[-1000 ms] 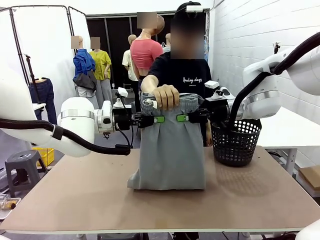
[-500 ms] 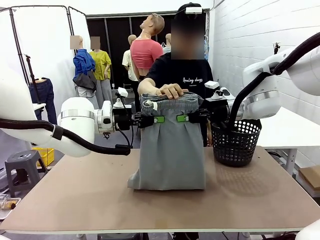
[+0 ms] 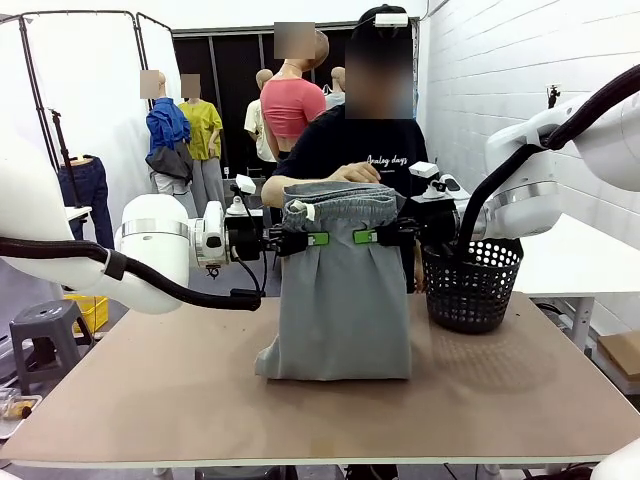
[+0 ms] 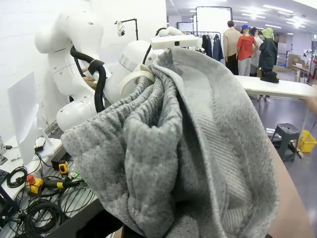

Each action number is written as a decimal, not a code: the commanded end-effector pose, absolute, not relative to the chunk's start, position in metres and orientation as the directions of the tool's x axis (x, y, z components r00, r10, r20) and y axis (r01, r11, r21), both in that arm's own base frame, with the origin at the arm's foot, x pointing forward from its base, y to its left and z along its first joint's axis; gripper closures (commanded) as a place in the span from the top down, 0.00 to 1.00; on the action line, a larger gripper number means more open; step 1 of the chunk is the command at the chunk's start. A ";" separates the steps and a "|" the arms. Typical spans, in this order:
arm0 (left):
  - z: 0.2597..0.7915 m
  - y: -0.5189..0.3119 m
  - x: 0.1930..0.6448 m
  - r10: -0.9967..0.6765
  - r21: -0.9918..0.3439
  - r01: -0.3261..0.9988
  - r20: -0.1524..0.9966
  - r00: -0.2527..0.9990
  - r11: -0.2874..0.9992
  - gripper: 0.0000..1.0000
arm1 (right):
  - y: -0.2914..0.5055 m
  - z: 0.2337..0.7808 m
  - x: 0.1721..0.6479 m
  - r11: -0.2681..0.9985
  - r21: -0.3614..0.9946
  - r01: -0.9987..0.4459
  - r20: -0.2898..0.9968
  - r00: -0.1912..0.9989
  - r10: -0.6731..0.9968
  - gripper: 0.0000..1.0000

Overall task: Fold the training pants.
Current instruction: Fold the Training pants in half.

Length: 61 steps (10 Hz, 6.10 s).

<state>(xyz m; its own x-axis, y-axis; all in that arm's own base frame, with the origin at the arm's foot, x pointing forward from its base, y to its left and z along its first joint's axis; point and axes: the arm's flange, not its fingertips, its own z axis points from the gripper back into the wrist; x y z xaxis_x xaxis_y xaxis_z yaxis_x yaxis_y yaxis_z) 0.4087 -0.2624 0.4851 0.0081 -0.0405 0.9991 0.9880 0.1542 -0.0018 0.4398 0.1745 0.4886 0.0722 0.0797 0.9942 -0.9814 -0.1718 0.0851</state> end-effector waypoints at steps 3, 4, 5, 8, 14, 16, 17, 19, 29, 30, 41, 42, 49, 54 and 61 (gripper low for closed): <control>0.491 -0.264 0.408 -0.035 0.008 0.987 0.999 -0.002 0.158 0.00 | 0.175 0.489 0.438 -0.177 0.093 -0.980 0.995 0.084 0.055 0.00; 0.491 -0.264 0.408 -0.035 0.008 0.987 0.999 -0.002 0.158 0.00 | 0.175 0.489 0.438 -0.177 0.093 -0.980 0.995 0.084 0.055 0.00; 0.491 -0.264 0.408 -0.035 0.008 0.987 0.999 -0.002 0.158 0.00 | 0.175 0.489 0.438 -0.177 0.093 -0.980 0.995 0.084 0.055 0.00; 0.491 -0.264 0.408 -0.035 0.008 0.987 0.999 -0.002 0.158 0.00 | 0.175 0.489 0.438 -0.177 0.093 -0.980 0.995 0.084 0.055 0.00; 0.491 -0.264 0.408 -0.035 0.008 0.987 0.999 -0.002 0.158 0.00 | 0.175 0.489 0.438 -0.177 0.093 -0.980 0.995 0.084 0.055 0.00; 0.491 -0.264 0.408 -0.035 0.008 0.987 0.999 -0.002 0.158 0.00 | 0.175 0.489 0.438 -0.177 0.093 -0.980 0.995 0.084 0.055 0.00; 0.491 -0.264 0.408 -0.035 0.008 0.987 0.999 -0.002 0.158 0.00 | 0.175 0.489 0.438 -0.177 0.093 -0.980 0.995 0.084 0.055 0.00; 0.491 -0.264 0.408 -0.035 0.008 0.987 0.999 -0.002 0.158 0.00 | 0.175 0.489 0.438 -0.177 0.093 -0.980 0.995 0.084 0.055 0.00; 0.491 -0.264 0.408 -0.035 0.008 0.987 0.999 -0.002 0.158 0.00 | 0.175 0.489 0.438 -0.177 0.093 -0.980 0.995 0.084 0.055 0.00; 0.491 -0.264 0.408 -0.035 0.008 0.987 0.999 -0.002 0.158 0.00 | 0.175 0.489 0.438 -0.177 0.093 -0.980 0.995 0.084 0.055 0.00; 0.486 -0.260 0.426 -0.030 -0.001 0.981 1.000 0.007 0.193 0.00 | 0.176 0.495 0.452 -0.162 0.086 -0.983 0.994 0.075 0.074 0.00; 0.489 -0.260 0.436 -0.027 -0.005 0.980 1.000 0.010 0.197 0.00 | 0.176 0.502 0.462 -0.171 0.082 -0.982 0.995 0.072 0.066 0.00; 0.576 -0.280 0.525 -0.076 0.116 0.961 0.992 -0.100 0.250 0.00 | 0.181 0.599 0.545 -0.097 -0.054 -0.994 0.993 -0.064 0.103 0.00; 0.633 -0.289 0.593 -0.083 0.199 0.934 0.980 -0.182 0.296 0.00 | 0.186 0.655 0.602 -0.019 -0.190 -0.982 0.975 -0.190 0.116 0.00; 0.626 -0.279 0.584 -0.083 0.219 0.927 0.976 -0.203 0.305 0.00 | 0.178 0.645 0.585 -0.020 -0.193 -0.981 0.976 -0.194 0.098 0.00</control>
